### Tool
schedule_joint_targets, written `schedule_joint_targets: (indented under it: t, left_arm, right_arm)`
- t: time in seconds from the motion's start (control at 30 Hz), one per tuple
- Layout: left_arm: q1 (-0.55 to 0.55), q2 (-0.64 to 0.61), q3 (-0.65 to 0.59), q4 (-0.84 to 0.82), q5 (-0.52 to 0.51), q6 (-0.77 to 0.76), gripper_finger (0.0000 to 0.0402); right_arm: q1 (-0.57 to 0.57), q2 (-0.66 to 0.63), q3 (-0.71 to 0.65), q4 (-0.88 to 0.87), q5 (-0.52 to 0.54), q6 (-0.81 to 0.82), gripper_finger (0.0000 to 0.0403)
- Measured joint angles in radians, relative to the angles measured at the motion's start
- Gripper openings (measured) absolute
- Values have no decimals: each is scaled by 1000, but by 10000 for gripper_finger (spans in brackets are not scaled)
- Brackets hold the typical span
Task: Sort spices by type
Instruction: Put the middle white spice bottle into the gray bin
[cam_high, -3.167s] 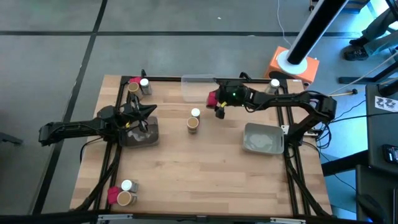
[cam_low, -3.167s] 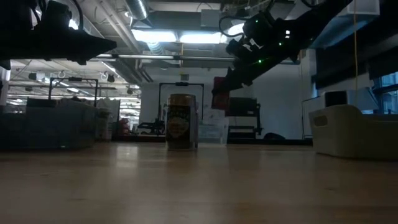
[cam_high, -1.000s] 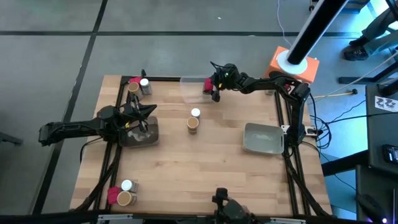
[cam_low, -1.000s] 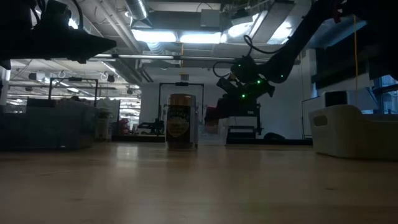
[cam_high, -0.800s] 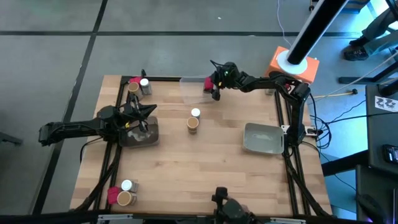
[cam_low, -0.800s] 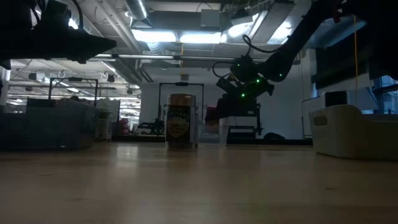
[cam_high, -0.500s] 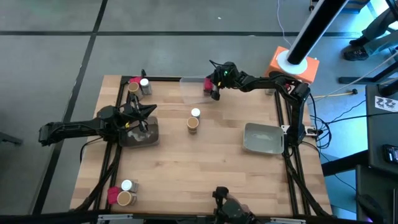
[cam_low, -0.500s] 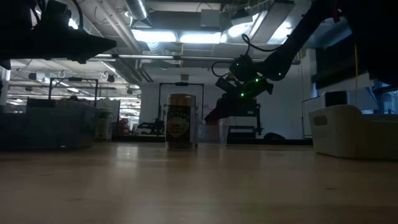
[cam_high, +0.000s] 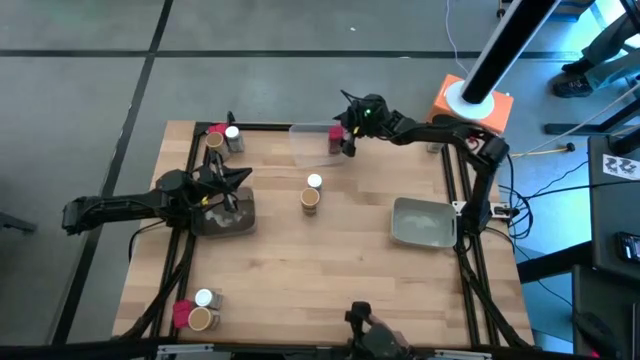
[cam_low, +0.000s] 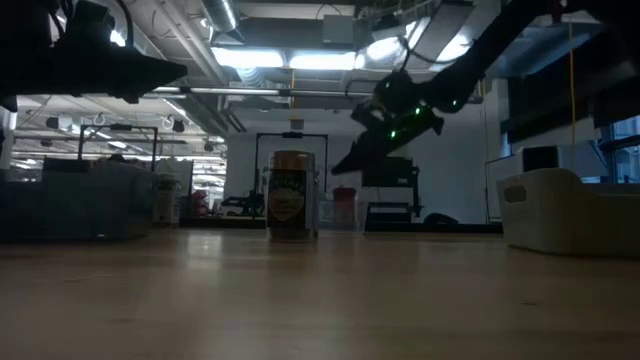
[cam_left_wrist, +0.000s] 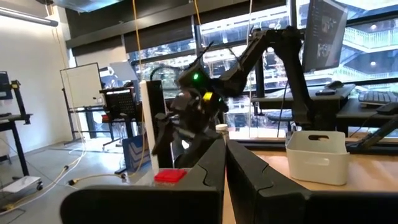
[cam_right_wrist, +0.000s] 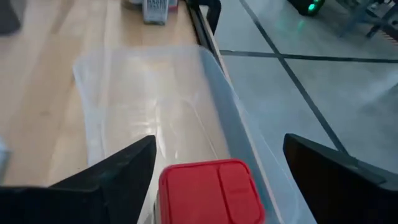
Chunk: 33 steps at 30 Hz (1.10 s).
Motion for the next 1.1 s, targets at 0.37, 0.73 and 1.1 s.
schedule_joint_targets:
  t: [0.37, 0.73, 1.1]
  left_arm:
    - [22, 1, 35, -75, -13, -76, 128]
    - [-4, 316, 246, -176, -11, -104, 278]
    - [-37, 699, 359, -115, -41, -139, 280]
  right_arm:
    - [156, -169, -1, -226, -5, 12, 348]
    - [274, -286, -80, -378, -94, 38, 348]
    - [278, -305, -234, -180, -88, 140, 348]
